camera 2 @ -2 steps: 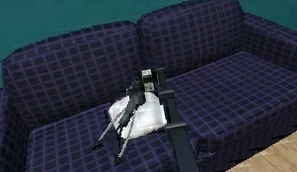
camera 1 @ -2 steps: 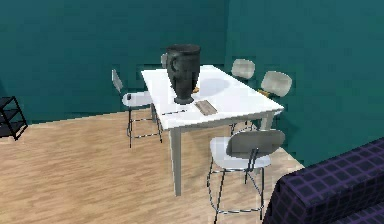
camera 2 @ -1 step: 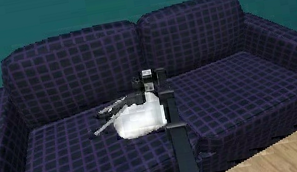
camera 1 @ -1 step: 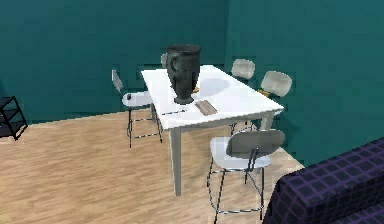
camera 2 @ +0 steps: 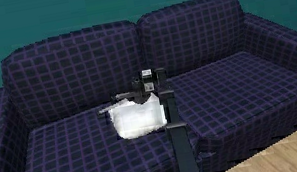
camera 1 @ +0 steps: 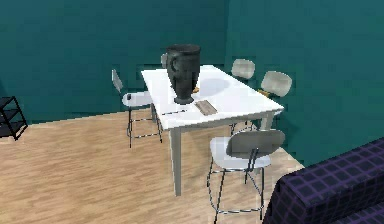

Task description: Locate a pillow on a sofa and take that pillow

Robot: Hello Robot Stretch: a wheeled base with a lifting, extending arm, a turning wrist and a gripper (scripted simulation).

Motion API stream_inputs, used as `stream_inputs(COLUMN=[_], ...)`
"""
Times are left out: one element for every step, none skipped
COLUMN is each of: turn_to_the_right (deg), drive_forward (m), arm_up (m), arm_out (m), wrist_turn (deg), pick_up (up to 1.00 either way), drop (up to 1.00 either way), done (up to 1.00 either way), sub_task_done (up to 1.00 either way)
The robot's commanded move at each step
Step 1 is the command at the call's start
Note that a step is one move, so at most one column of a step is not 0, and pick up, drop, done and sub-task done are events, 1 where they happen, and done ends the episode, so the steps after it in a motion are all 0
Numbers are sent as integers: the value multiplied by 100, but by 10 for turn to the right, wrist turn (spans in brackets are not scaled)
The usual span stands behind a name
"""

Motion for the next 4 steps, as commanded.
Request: stream_inputs(turn_to_the_right=[0, 0, 0, 0], drive_forward=[0, 0, 0, 0], arm_up=[-30, 10, -10, 10], arm_out=[0, 0, 0, 0], wrist_turn=[0, 0, 0, 0], pick_up=[0, 0, 0, 0], drop=[0, 0, 0, 0], done=[0, 0, 0, 0], sub_task_done=[0, 0, 0, 0])
